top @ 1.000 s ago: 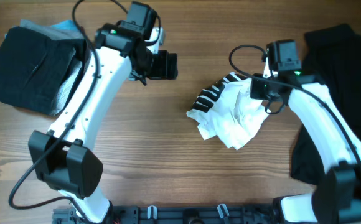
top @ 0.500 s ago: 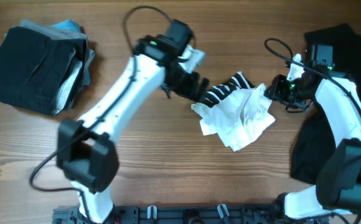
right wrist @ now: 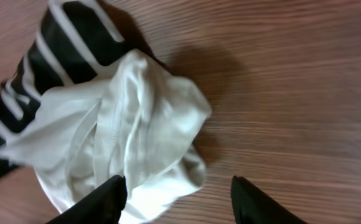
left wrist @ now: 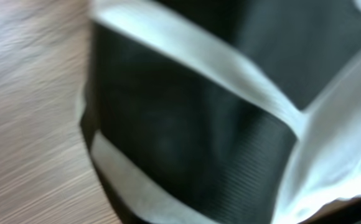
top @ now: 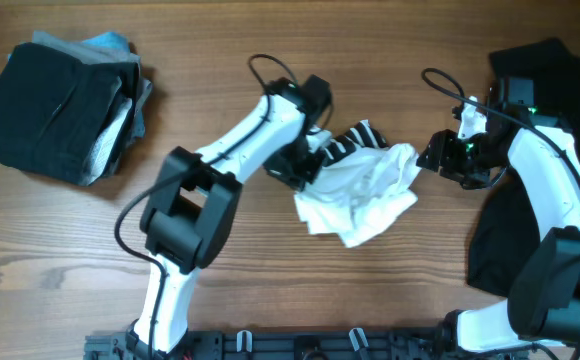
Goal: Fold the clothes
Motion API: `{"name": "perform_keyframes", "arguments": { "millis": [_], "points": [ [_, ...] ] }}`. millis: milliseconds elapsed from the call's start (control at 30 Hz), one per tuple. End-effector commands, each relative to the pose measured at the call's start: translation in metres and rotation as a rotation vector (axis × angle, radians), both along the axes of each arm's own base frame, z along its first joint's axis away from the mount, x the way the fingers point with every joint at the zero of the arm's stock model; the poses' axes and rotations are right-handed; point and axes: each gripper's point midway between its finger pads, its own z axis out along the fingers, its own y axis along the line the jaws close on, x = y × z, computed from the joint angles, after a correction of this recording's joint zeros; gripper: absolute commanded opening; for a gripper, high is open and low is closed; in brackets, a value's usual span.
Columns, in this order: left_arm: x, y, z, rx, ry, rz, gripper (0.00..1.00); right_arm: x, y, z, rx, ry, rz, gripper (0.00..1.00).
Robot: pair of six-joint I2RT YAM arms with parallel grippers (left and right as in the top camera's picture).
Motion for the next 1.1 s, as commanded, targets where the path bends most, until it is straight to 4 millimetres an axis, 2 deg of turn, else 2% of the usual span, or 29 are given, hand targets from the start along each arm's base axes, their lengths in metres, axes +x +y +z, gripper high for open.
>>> {"name": "perform_keyframes", "arguments": {
  "millis": [0,67,100,133,167,200,233,300,367,400,433,500,567,600,667,700,767,833,867,900,933,967,1000,1033,1067],
  "points": [
    [0.012,0.023,-0.004,0.029,0.013,0.071,0.04,0.002,0.041,0.012,0.108,-0.086,0.168,0.61],
    [0.011,0.020,-0.002,-0.003,0.031,0.084,0.07,0.000,0.065,0.002,0.101,-0.086,0.209,0.64],
    [0.011,0.020,-0.002,-0.002,0.030,0.083,0.13,-0.003,0.076,-0.007,0.096,-0.069,0.197,0.65],
    [0.011,0.020,-0.002,-0.002,0.030,0.082,0.22,-0.006,0.082,-0.016,0.077,-0.048,0.172,0.52],
    [0.011,0.020,-0.003,-0.002,0.030,0.082,0.24,-0.009,0.081,-0.030,0.028,-0.004,0.097,0.22],
    [0.011,0.020,-0.002,-0.002,0.030,0.083,0.24,-0.016,0.074,-0.043,-0.035,0.050,0.021,0.11],
    [0.012,0.022,-0.003,-0.002,0.030,0.088,0.24,-0.028,0.069,-0.052,-0.063,0.103,-0.016,0.04],
    [0.013,0.024,-0.002,-0.001,0.031,0.096,0.22,-0.054,0.061,-0.057,-0.097,0.211,-0.020,0.04],
    [0.014,0.028,-0.002,0.002,0.037,0.106,0.17,-0.077,0.039,-0.058,-0.201,0.309,-0.053,0.04],
    [0.015,0.029,-0.002,0.002,0.037,0.111,0.14,-0.079,0.035,-0.057,-0.224,0.307,-0.041,0.30],
    [0.015,0.030,-0.002,0.002,0.037,0.112,0.13,-0.075,0.035,-0.055,-0.221,0.286,-0.020,0.36],
    [0.016,0.031,-0.002,0.002,0.037,0.115,0.15,-0.054,0.045,-0.037,-0.174,0.176,0.053,0.32],
    [0.014,0.032,-0.002,0.006,0.044,0.115,0.19,-0.027,0.061,0.012,-0.091,-0.013,0.121,0.30],
    [0.013,0.032,-0.002,0.007,0.047,0.115,0.19,-0.018,0.062,0.028,-0.084,-0.074,0.091,0.39],
    [0.015,0.031,-0.002,0.004,0.043,0.115,0.22,0.002,0.064,0.043,-0.059,-0.159,0.011,0.44],
    [0.016,0.030,-0.002,-0.003,0.038,0.115,0.23,0.012,0.065,0.041,-0.053,-0.184,-0.006,0.55],
    [0.016,0.026,-0.001,-0.023,0.041,0.118,0.24,0.031,0.065,0.025,-0.055,-0.220,-0.021,0.56],
    [0.016,0.026,-0.001,-0.025,0.043,0.119,0.25,0.041,0.072,-0.003,-0.028,-0.175,-0.023,0.58],
    [0.016,0.026,-0.001,-0.025,0.043,0.119,0.25,0.038,0.079,-0.016,0.006,-0.133,0.004,0.66],
    [0.016,0.026,-0.001,-0.026,0.043,0.119,0.25,0.028,0.087,-0.031,0.042,-0.077,0.073,0.66],
    [0.016,0.026,-0.001,-0.026,0.043,0.119,0.25,0.019,0.081,-0.043,0.007,-0.019,0.070,0.55],
    [0.016,0.026,-0.001,-0.026,0.043,0.119,0.25,0.012,0.073,-0.048,-0.034,0.016,0.061,0.28],
    [0.016,0.026,-0.001,-0.026,0.042,0.118,0.26,0.003,0.064,-0.048,-0.084,0.048,0.053,0.12],
    [0.016,0.026,-0.001,-0.026,0.042,0.118,0.26,-0.006,0.052,-0.044,-0.144,0.072,0.043,0.04],
    [0.016,0.026,-0.001,-0.026,0.042,0.118,0.26,-0.012,0.045,-0.040,-0.183,0.083,0.036,0.04]
  ]
}}
